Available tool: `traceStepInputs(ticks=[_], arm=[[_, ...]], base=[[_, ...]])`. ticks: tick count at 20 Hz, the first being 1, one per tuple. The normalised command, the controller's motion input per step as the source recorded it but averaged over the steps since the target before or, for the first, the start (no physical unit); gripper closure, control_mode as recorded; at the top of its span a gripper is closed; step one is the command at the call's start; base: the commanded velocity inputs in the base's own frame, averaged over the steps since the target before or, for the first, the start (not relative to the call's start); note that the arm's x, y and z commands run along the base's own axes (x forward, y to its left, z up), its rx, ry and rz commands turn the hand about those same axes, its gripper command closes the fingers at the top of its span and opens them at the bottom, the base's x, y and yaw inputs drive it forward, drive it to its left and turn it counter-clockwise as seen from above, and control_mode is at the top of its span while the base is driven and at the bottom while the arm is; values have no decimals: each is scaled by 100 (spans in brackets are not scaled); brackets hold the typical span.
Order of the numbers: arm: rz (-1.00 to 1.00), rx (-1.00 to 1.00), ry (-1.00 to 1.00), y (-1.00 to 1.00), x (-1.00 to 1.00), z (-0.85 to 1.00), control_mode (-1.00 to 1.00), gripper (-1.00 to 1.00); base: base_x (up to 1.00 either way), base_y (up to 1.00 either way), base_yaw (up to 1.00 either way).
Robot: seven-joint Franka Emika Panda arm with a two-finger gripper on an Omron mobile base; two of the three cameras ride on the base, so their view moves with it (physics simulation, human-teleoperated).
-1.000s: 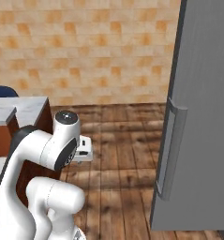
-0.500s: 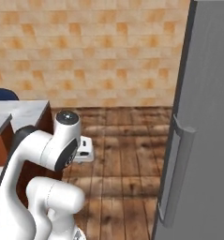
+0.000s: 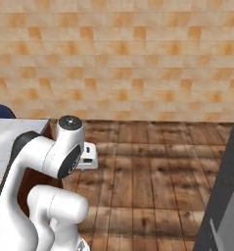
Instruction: Pick the egg and butter from the fridge and place them by the bowl for mixing.
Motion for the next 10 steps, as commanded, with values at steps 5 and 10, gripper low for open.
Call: traceStepInputs(ticks=[5, 10], arm=[[0, 0, 0, 0, 0, 0, 100, -100], [0, 0, 0, 0, 0, 0, 100, -100]], base=[[67, -3, -19], [33, 5, -63]])
